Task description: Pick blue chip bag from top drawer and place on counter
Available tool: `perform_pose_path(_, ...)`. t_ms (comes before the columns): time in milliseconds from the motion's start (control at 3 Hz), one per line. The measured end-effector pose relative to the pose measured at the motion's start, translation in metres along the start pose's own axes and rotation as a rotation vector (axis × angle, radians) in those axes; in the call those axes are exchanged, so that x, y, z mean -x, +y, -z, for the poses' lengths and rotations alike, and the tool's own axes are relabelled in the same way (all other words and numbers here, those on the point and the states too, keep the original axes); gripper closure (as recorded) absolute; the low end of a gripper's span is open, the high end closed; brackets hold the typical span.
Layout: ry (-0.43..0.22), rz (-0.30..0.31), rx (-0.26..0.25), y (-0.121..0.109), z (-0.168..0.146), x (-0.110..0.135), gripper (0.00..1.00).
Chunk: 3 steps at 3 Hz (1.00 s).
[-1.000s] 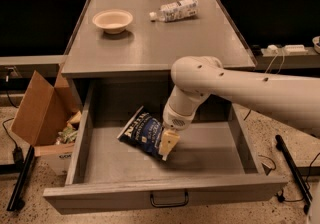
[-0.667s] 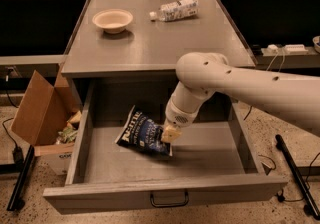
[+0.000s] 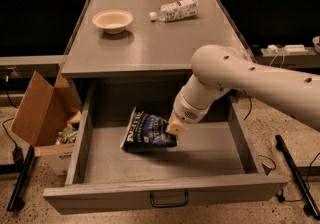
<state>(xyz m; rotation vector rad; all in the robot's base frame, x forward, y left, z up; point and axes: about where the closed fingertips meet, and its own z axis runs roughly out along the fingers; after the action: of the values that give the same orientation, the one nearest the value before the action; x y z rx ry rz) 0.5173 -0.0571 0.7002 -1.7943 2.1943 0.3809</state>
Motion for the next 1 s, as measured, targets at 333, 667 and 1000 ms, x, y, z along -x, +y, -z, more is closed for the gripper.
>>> perform_pose_path(333, -0.07, -0.01, -0.064, 0.001, 0.033, -0.006, 1.0)
perform_pose_path(667, -0.116, -0.025, -0.141, 0.002, 0.07, -0.021, 1.0)
perform_pose_path(1000, -0.125, -0.021, -0.161, 0.001, 0.079, -0.02, 1.0)
